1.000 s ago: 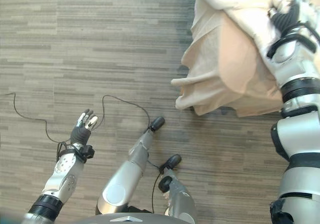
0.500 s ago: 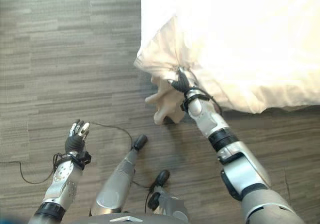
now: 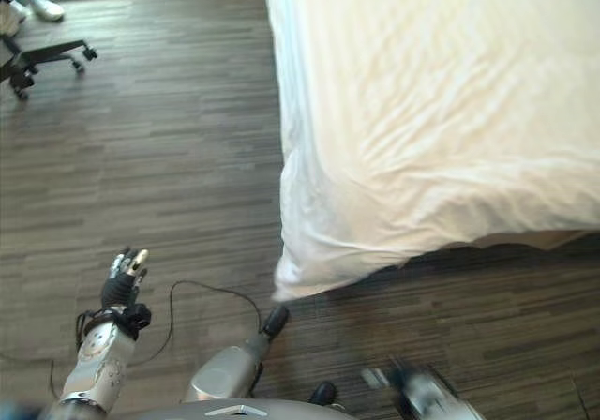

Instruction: Making the bed.

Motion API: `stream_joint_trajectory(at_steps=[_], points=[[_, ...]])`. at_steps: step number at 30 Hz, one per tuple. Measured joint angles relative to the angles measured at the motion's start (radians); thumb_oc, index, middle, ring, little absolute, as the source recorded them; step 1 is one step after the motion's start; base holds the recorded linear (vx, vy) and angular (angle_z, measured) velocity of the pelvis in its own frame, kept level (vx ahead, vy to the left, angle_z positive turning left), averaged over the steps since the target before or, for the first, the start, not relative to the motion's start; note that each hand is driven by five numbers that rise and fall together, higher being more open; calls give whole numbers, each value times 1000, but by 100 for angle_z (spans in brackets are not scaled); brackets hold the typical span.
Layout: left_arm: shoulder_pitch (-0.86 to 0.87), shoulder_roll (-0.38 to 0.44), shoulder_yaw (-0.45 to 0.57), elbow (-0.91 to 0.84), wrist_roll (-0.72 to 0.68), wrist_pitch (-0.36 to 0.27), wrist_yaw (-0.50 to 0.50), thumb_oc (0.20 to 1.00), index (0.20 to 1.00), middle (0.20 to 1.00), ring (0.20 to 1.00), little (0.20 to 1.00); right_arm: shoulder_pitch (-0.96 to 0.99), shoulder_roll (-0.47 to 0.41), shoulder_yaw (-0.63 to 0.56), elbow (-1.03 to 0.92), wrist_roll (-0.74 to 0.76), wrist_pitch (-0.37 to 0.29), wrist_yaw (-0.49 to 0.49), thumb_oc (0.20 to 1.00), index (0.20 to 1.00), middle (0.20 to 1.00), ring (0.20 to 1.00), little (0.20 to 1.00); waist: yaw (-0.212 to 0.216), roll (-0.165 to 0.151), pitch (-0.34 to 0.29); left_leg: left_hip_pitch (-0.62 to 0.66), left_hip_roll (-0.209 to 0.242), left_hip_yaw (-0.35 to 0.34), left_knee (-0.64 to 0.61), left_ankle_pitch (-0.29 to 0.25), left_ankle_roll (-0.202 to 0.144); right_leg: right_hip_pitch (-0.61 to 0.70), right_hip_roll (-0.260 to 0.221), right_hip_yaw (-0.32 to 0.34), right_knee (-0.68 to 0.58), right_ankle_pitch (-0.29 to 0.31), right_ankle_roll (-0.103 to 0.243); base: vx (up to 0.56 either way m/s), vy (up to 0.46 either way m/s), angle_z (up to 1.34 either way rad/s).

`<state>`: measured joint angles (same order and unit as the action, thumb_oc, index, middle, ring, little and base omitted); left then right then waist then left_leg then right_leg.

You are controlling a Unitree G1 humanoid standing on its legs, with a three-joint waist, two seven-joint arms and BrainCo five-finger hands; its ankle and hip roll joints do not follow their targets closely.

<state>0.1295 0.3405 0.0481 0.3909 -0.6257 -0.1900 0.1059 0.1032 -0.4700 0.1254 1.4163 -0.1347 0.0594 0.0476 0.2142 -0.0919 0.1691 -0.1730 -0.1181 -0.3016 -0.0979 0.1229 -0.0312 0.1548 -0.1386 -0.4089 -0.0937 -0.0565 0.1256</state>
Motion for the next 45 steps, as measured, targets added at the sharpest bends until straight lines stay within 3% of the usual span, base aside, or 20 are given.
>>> stream_joint_trajectory(at_steps=[4, 6, 8, 11, 12, 13, 16, 18, 20, 23, 25, 28, 31, 33, 34, 38, 39, 45], points=[[-30, 3, -8, -4, 2, 12, -35, 1000, 1000, 1000, 1000, 1000, 36, 7, -82, 13, 60, 0, 30, 1000, 1000, 1000, 1000, 1000, -34, -15, -14, 0, 28, 20, 0, -6, 4, -11, 25, 14, -9, -1, -12, 72, -6, -12], [10, 3, -2, -4, 2, 24, -34, 1000, 1000, 1000, 1000, 1000, 8, -9, -291, 10, 190, 0, 24, 1000, 1000, 1000, 1000, 1000, -64, -5, -61, 4, 39, 35, 5, -9, 8, -14, 26, 30, -6, 4, -20, 19, -7, -19], [32, 0, 1, -3, 2, 26, -25, 1000, 1000, 1000, 1000, 1000, -23, -70, -353, -35, 259, -15, -29, 1000, 1000, 1000, 1000, 1000, -79, 21, -87, 5, 38, 42, 5, 2, 25, -16, 27, 37, -5, 13, -10, -6, 5, -12], [68, -30, 63, -30, 2, 23, 8, 1000, 1000, 1000, 1000, 1000, 7, -101, -484, -420, 377, -46, -138, 1000, 1000, 1000, 1000, 1000, -107, 43, -100, 9, 42, 57, 5, 2, 29, -24, 26, 55, -5, 14, -8, -16, 15, -14], [91, -38, 85, -31, 2, 20, 20, 1000, 1000, 1000, 1000, 1000, 10, -100, -494, -574, 416, -80, -163, 354, 354, 354, 354, 354, -120, 44, -99, 12, 45, 65, 5, 2, 30, -25, 28, 65, -4, 15, -7, -36, 13, -25], [116, -58, 120, -37, 2, 14, 34, 1000, 1000, 1000, 1000, 1000, 42, -73, -513, -853, 461, -116, -180, 200, 200, 200, 200, 200, -134, 45, -99, 12, 49, 71, 6, 1, 29, -27, 30, 71, -4, 14, -7, -18, -2, -19], [123, -66, 118, -36, 1, 2, 44, 1000, 1000, 1000, 1000, 1000, 30, -30, -508, -1071, 545, -215, -171, 200, 200, 200, 200, 200, -130, 34, -94, 14, 59, 74, 5, -4, 23, -27, 38, 77, -4, 14, -7, -18, -4, -7], [113, -67, 103, -41, 0, -2, 43, 1000, 1000, 1000, 1000, 1000, -11, 26, -491, -1114, 646, -235, -165, 200, 200, 200, 200, 200, -114, 14, -80, 4, 62, 69, 5, -5, 20, -31, 47, 72, -4, 12, -11, -57, -5, 5], [121, -67, 82, -43, 0, -1, 41, 1000, 1000, 1000, 1000, 1000, -30, 60, -449, -1184, 701, -266, -138, 200, 200, 200, 200, 200, -118, 15, -65, -1, 66, 71, 5, -4, 20, -38, 46, 74, -4, 13, -12, -75, -11, 1], [125, -67, 23, -58, 0, 0, 24, 1000, 1000, 1000, 1000, 1000, -60, 56, -279, -1287, 775, -269, -59, 200, 200, 200, 200, 200, -116, 31, -32, -18, 60, 71, 6, 2, 24, -55, 40, 74, -4, 17, -10, -71, 1, 0], [113, -66, 9, -62, -1, -2, -3, 1000, 1000, 1000, 1000, 1000, -94, 49, -237, -1258, 793, -266, -6, 200, 200, 200, 200, 200, -83, 38, -12, -21, 55, 70, 6, 3, 24, -56, 36, 72, -4, 18, -9, -112, 3, 1], [112, -42, -36, -60, -2, -3, -34, 1000, 1000, 1000, 1000, 1000, -252, -99, 71, -1163, 801, -205, 46, 200, 200, 200, 200, 200, -68, 48, 29, -35, 60, 89, 6, 1, 21, -83, 30, 82, -2, 20, 2, -133, 11, -13], [96, -45, -55, -54, -32, 1, -73, 1000, 1000, 1000, 1000, 1000, -464, -59, 320, -1194, 772, -150, 165, 200, 200, 200, 200, 200, -12, 58, 66, -58, 71, 123, 7, 3, 22, -118, 32, 113, -4, 36, 3, -70, 16, -35], [84, -46, -62, -57, -38, -2, -81, 1000, 1000, 1000, 1000, 1000, -513, -9, 361, -1194, 761, -137, 190, 200, 200, 200, 200, 200, 10, 64, 78, -62, 69, 115, 7, 3, 22, -118, 27, 104, -3, 35, 5, -52, 18, 1], [79, -39, -77, -58, -39, -5, -80, 1000, 1000, 1000, 1000, 1000, -615, 38, 447, -1157, 755, -130, 196, 200, 200, 200, 200, 200, 24, 73, 95, -71, 71, 116, 7, 3, 22, -132, 28, 102, -3, 34, 6, -57, 20, 3], [29, -34, -122, -51, -40, -6, -80, 1000, 1000, 1000, 1000, 1000, -749, 106, 511, -1030, 680, -126, 207, 200, 200, 200, 200, 200, 62, 94, 140, -87, 68, 98, 7, 7, 18, -138, 29, 84, -3, 34, 6, -31, 10, 13], [4, -34, -124, -50, -40, -6, -80, 1000, 1000, 1000, 1000, 1000, -775, 112, 507, -972, 643, -114, 185, 200, 200, 200, 200, 200, 93, 94, 161, -88, 64, 94, 7, 7, 18, -139, 27, 79, -3, 33, 7, -33, 1, 14], [-38, -19, -145, -23, -42, -17, -69, 1000, 1000, 1000, 1000, 1000, -839, 119, 397, -746, 645, -112, 109, 200, 200, 200, 200, 200, 98, 94, 198, -142, 52, 73, 7, 19, 22, -180, 24, 61, -3, 35, 6, -22, -4, 10]])
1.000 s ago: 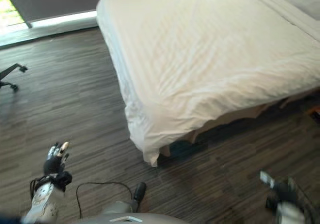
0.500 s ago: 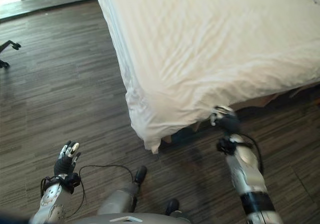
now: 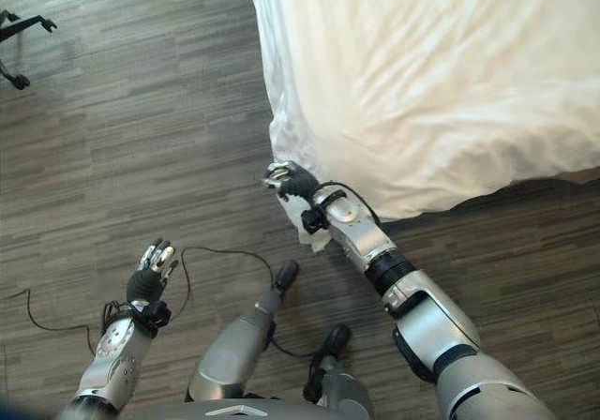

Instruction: Making the bed.

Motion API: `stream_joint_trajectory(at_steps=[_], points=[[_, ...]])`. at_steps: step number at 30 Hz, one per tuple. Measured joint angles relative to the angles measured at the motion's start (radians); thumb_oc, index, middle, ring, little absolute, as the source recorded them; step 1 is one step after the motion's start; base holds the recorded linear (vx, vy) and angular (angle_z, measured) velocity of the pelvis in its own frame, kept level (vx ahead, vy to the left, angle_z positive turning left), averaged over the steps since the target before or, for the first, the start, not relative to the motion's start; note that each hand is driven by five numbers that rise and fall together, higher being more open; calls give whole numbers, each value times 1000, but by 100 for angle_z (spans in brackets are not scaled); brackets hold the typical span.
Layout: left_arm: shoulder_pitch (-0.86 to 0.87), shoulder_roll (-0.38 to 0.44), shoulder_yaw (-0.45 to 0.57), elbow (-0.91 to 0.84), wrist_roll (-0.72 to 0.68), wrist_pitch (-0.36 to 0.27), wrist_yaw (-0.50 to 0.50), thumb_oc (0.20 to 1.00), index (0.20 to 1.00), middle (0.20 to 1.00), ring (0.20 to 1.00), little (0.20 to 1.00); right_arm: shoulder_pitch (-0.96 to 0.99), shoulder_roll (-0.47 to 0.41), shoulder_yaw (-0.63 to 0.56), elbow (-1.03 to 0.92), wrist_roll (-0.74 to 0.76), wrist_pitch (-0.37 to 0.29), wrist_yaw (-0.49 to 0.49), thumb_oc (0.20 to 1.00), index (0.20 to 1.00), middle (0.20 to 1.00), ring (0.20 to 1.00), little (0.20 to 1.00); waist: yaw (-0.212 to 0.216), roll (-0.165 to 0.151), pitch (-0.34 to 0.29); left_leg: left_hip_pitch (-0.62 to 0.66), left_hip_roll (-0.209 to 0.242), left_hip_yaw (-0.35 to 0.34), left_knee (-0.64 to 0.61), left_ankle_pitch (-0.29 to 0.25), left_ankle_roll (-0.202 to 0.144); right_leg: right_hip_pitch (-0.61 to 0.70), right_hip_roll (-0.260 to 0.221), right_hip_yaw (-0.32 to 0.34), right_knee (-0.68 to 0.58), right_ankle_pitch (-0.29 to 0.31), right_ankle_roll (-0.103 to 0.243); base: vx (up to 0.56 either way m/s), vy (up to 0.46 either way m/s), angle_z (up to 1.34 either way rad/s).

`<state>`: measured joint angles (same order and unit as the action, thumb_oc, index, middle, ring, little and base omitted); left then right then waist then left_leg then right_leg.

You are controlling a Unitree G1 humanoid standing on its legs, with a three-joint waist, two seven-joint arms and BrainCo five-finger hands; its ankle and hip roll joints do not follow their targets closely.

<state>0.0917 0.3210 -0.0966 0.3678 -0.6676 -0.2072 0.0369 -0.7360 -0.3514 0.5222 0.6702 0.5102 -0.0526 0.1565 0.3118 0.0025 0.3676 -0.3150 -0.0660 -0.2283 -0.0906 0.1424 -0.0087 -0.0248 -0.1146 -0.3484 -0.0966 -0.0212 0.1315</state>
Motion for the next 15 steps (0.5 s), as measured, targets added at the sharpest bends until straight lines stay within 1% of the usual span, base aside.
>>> stream_joint_trajectory(at_steps=[3, 4, 5, 6, 8, 11, 13, 14, 15], points=[[-16, 9, -11, 1, -27, -2, 1, 1000, 1000, 1000, 1000, 1000, -33, -18, -33, 80, 2, 1, -16, 200, 200, 200, 200, 200, 3, 5, 15, -8, -1, -1, 0, 2, 1, -7, 0, -1, 0, 0, 0, -29, -18, 4], [-35, 9, -27, 6, -32, -3, 2, 1000, 1000, 1000, 1000, 1000, -64, -13, -96, 212, 9, -20, 3, 200, 200, 200, 200, 200, 7, 21, 24, -17, -3, -7, 5, 5, 0, -18, -1, -2, 8, -3, 3, -31, -23, 6], [-53, 10, -42, 11, -33, -3, 1, 1000, 1000, 1000, 1000, 1000, -88, -6, -107, 269, 10, -26, 27, 200, 200, 200, 200, 200, 18, 36, 33, -22, -2, -10, 7, 6, 0, -24, 0, -3, 13, -4, 5, -17, -17, 10], [-64, 11, -54, 6, -35, -4, 2, 1000, 1000, 1000, 1000, 1000, -112, 20, -138, 314, 21, -13, 2, 200, 200, 200, 200, 200, 24, 53, 41, -34, -2, -13, 7, 9, -4, -28, 3, -8, 8, -3, 3, -25, -23, 8], [-69, 11, -63, -10, -35, -10, 1, 1000, 1000, 1000, 1000, 1000, -127, 21, -201, 389, 43, -16, -13, 200, 200, 200, 200, 200, 43, 77, 52, -56, -2, -27, 7, 15, -5, -49, 4, -20, 14, -3, 3, -26, -14, 16], [-65, 11, -65, 2, -35, -13, 5, 1000, 1000, 1000, 1000, 1000, -153, 21, -286, 505, 43, -12, -15, 200, 200, 200, 200, 200, 64, 88, 58, -89, -5, -44, 7, 24, -7, -95, 0, -34, 50, -15, 4, -22, -1, 17], [-52, 11, -81, 5, -35, -6, 22, 1000, 1000, 1000, 1000, 1000, -157, 21, -325, 511, 55, -18, -24, 200, 200, 200, 200, 200, 64, 88, 60, -101, -13, -48, 7, 29, -4, -129, -17, -35, 101, -40, 13, -11, 0, 7], [-54, 12, -92, 2, -34, -6, 25, 1000, 1000, 1000, 1000, 1000, -144, 21, -352, 510, 58, -22, -25, 200, 200, 200, 200, 200, 63, 87, 61, -102, -18, -48, 7, 25, -9, -140, -26, -34, 121, -56, 21, 0, 0, 0], [-53, 11, -96, -5, -34, -7, 26, 1000, 1000, 1000, 1000, 1000, -135, 22, -361, 502, 59, -40, -25, 200, 200, 200, 200, 200, 62, 87, 61, -105, -20, -49, 6, 25, -10, -152, -30, -32, 142, -64, 21, 0, 0, 0]])
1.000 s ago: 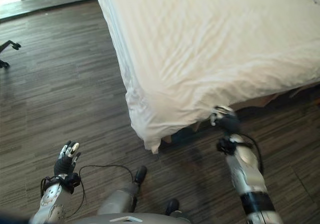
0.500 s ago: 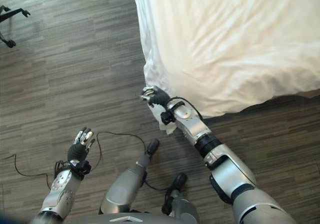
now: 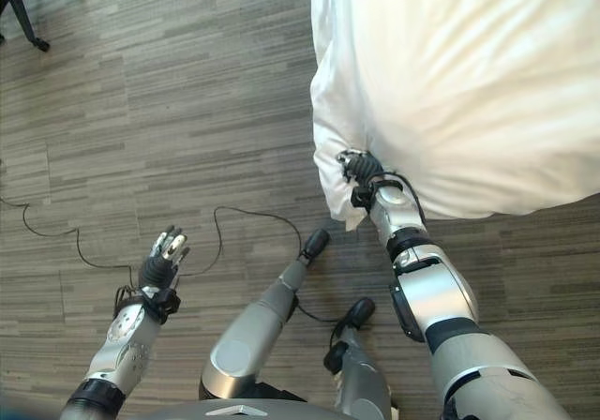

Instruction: Making the bed.

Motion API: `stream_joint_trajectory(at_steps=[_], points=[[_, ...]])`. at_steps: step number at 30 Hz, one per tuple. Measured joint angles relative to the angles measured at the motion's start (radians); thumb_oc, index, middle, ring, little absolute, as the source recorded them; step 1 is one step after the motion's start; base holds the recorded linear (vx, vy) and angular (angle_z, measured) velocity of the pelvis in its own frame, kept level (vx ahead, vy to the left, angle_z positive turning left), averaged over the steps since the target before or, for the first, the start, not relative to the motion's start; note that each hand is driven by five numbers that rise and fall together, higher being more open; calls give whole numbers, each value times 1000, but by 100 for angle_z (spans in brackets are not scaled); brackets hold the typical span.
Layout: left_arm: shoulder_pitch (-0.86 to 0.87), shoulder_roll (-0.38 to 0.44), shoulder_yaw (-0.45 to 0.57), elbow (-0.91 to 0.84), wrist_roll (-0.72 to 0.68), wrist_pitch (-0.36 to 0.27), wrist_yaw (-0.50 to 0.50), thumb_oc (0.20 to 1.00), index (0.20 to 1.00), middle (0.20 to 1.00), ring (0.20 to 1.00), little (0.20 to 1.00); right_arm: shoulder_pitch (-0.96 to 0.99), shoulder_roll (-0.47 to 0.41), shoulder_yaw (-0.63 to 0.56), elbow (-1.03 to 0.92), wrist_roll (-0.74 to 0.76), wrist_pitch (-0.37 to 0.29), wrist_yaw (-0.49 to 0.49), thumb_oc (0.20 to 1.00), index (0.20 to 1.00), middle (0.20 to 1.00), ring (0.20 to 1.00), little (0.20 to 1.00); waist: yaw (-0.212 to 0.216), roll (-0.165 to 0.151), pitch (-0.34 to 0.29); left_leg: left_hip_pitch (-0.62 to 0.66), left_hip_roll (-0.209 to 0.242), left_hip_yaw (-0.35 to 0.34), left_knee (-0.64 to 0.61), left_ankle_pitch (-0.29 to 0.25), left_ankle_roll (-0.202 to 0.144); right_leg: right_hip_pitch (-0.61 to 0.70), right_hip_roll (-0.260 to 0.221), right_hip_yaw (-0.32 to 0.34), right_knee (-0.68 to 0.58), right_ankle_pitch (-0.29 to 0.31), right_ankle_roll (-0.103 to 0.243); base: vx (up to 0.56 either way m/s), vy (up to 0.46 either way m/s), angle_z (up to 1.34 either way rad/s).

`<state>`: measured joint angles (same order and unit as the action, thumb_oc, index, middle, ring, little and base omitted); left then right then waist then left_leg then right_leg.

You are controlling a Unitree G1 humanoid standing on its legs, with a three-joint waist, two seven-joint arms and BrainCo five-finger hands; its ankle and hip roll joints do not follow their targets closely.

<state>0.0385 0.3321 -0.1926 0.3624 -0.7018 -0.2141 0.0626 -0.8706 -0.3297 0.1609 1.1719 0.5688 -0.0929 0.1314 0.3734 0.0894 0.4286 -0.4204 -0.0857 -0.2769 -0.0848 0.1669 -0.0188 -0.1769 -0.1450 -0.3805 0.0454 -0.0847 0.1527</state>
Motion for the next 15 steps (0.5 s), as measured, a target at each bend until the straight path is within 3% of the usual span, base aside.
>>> stream_joint_trajectory(at_steps=[3, 7, 10, 13, 14, 15], points=[[-3, -2, -2, -16, 2, 0, 4, 1000, 1000, 1000, 1000, 1000, 50, 9, -66, -54, 4, -37, 4, 200, 200, 200, 200, 200, -12, -8, 2, -18, -6, 3, 2, 0, 0, -38, -16, 5, 51, -19, 0, 15, 1, -2], [-1, -1, 13, -39, 5, 2, 12, 1000, 1000, 1000, 1000, 1000, 124, 60, -129, -61, 61, -67, -3, 200, 200, 200, 200, 200, -23, -42, 3, -10, -13, 20, 2, 2, -2, -52, -33, 25, 86, -28, 0, 39, -2, -5], [3, 1, 35, -54, 9, 1, 17, 1000, 1000, 1000, 1000, 1000, 281, 91, -203, -11, 70, -43, -45, 200, 200, 200, 200, 200, -61, -81, 3, -3, -16, 20, 2, 3, -1, -57, -40, 40, 100, -34, -1, 28, -2, 0], [7, 1, 46, -53, 9, 7, 21, 1000, 1000, 1000, 1000, 1000, 480, 37, -268, 112, 71, 7, -123, 200, 200, 200, 200, 200, -95, -89, 4, -3, -17, 21, 2, 14, 14, -57, -36, 49, 87, -28, -5, 11, 2, -10], [12, 1, 61, -51, 9, 7, 21, 1000, 1000, 1000, 1000, 1000, 639, 7, -279, 137, 71, 28, -139, 200, 200, 200, 200, 200, -144, -91, 5, 3, -12, 25, 2, 13, 13, -33, -20, 52, 44, -7, -5, 29, -19, -19], [14, 1, 79, -51, 9, 8, 21, 1000, 1000, 1000, 1000, 1000, 700, -5, -308, 128, 71, 28, -137, 200, 200, 200, 200, 200, -167, -97, 8, 12, -7, 42, 1, 12, 12, -16, -15, 57, 25, 4, -5, 23, -19, -27]])
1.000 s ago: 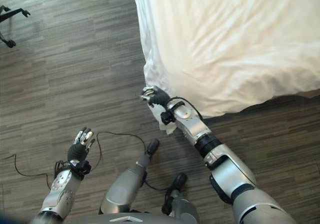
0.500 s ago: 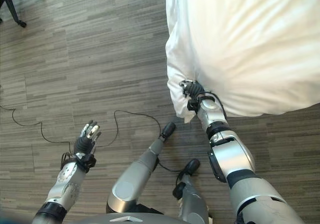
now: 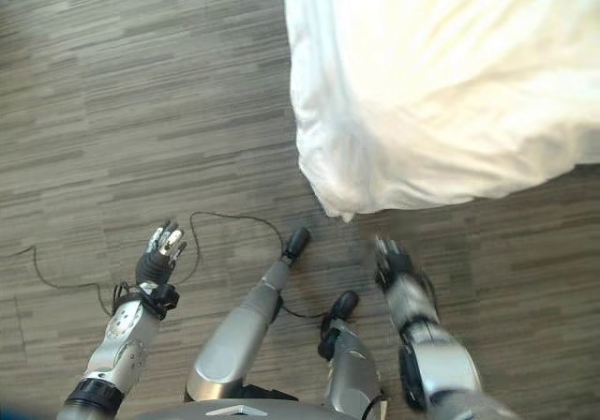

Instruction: Making the bed.

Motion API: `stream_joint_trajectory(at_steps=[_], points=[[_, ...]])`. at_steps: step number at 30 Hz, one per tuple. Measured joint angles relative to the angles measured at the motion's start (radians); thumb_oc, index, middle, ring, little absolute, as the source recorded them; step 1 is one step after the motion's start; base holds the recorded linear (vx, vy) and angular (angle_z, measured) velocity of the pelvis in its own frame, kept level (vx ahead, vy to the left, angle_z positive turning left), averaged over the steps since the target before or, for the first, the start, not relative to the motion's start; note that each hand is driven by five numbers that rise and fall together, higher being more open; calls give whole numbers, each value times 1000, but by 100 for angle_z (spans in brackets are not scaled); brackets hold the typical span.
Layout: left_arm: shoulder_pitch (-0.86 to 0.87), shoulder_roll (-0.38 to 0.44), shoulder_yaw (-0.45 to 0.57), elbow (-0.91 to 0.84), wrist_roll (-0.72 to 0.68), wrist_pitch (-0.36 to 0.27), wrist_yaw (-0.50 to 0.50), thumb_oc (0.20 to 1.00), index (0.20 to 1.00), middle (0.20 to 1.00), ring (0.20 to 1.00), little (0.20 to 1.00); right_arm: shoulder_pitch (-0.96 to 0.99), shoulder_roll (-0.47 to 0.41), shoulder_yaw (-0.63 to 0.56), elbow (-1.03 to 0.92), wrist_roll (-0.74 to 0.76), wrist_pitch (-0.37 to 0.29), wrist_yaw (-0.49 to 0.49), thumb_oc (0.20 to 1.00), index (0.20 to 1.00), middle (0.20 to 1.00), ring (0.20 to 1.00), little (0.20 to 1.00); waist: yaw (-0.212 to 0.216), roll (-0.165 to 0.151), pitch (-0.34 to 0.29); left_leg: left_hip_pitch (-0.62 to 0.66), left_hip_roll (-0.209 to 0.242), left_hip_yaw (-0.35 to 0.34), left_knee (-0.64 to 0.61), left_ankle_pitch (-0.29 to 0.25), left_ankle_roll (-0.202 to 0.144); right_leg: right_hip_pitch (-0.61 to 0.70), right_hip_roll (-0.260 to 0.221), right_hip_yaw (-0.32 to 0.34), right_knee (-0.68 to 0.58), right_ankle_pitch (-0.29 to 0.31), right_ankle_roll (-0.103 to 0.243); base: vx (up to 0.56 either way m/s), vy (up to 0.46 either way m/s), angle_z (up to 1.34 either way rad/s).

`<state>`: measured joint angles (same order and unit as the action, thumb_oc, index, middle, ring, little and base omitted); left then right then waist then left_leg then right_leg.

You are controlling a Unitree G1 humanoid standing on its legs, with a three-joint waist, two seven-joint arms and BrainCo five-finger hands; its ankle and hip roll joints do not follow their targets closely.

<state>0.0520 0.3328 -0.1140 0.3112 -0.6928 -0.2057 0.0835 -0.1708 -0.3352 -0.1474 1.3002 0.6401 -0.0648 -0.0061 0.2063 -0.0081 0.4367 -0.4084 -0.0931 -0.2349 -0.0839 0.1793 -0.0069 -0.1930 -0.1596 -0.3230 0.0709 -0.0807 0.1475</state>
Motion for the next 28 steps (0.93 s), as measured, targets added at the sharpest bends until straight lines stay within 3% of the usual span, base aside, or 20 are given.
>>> stream_joint_trajectory(at_steps=[4, 6, 9, 11, 12, 14, 17, 18, 21, 23, 28], points=[[-12, 0, 44, 7, 0, -1, -2, 1000, 1000, 1000, 1000, 1000, 133, -44, -27, 5, 8, 11, -7, 200, 200, 200, 200, 200, -59, -6, -1, 52, 18, 13, -4, -2, -3, 93, 32, 16, -111, 57, -2, 0, -9, -20], [-13, 1, 46, 5, 0, -2, -2, 1000, 1000, 1000, 1000, 1000, 141, -60, -37, -8, 9, 9, -7, 200, 200, 200, 200, 200, -68, -3, -5, 62, 36, 22, -6, -7, -9, 116, 51, 21, -152, 80, -10, 19, -5, -16], [-8, -1, 59, 14, 0, 2, 2, 1000, 1000, 1000, 1000, 1000, 149, -61, -144, -204, 37, -11, -19, 200, 200, 200, 200, 200, -80, 10, -17, 86, 56, 33, -6, -16, -22, 139, 69, 33, -155, 92, -24, 48, 4, -7], [18, -9, 104, 14, 1, 2, 15, 1000, 1000, 1000, 1000, 1000, 164, -53, -224, -425, 37, -48, -71, 200, 200, 200, 200, 200, -102, 24, -39, 119, 55, 38, -6, -25, -24, 170, 65, 36, -152, 88, -23, 87, 1, -7], [42, -29, 153, 16, 1, -1, 37, 1000, 1000, 1000, 1000, 1000, 178, -8, -288, -639, 36, -100, -122, 200, 200, 200, 200, 200, -121, 30, -46, 160, 53, 54, -6, -34, -18, 201, 60, 50, -145, 78, -22, 65, 13, -25], [65, -46, 160, 17, 3, -2, 63, 1000, 1000, 1000, 1000, 1000, 199, 29, -302, -813, 24, -161, -171, 1000, 1000, 1000, 1000, 1000, -141, 33, -109, 193, 47, 66, -7, -43, -13, 227, 48, 61, -140, 69, -18, 44, 1, -17], [75, -50, 138, 17, 19, -3, 65, 1000, 1000, 1000, 1000, 1000, 220, 57, -295, -827, -17, -187, -211, 1000, 1000, 1000, 1000, 1000, -153, 19, -192, 215, 45, 69, -7, -54, -2, 240, 45, 61, -132, 47, -20, 23, 13, 0], [73, -61, 112, 16, 42, -1, 64, 1000, 1000, 1000, 1000, 1000, 267, 88, -277, -946, -129, -172, -279, 1000, 1000, 1000, 1000, 1000, -166, 19, -206, 247, 47, 76, -7, -59, -1, 267, 39, 64, -127, 40, -22, 47, 38, -16], [100, -71, 48, 23, 59, 13, 61, 1000, 1000, 1000, 1000, 1000, 286, 144, -155, -1096, -309, -175, -336, 1000, 1000, 1000, 1000, 1000, -206, 28, -245, 298, 55, 125, -8, -83, -3, 293, 37, 120, -127, 39, -23, 23, 20, -48], [87, -103, -19, 36, 122, 14, 44, 1000, 1000, 1000, 1000, 1000, 295, 158, -51, -1092, -367, -165, -333, 1000, 1000, 1000, 1000, 1000, -237, 50, -301, 322, 55, 148, -8, -93, -4, 305, 34, 147, -127, 39, -23, -12, 3, -42], [19, -148, -122, 64, 166, 19, 26, 1000, 1000, 1000, 1000, 1000, 318, 153, 105, -1078, -367, -146, -282, 1000, 1000, 1000, 1000, 1000, -262, 88, -347, 361, 64, 185, -9, -108, -5, 322, 33, 183, -115, 31, -21, 13, -13, -22]])
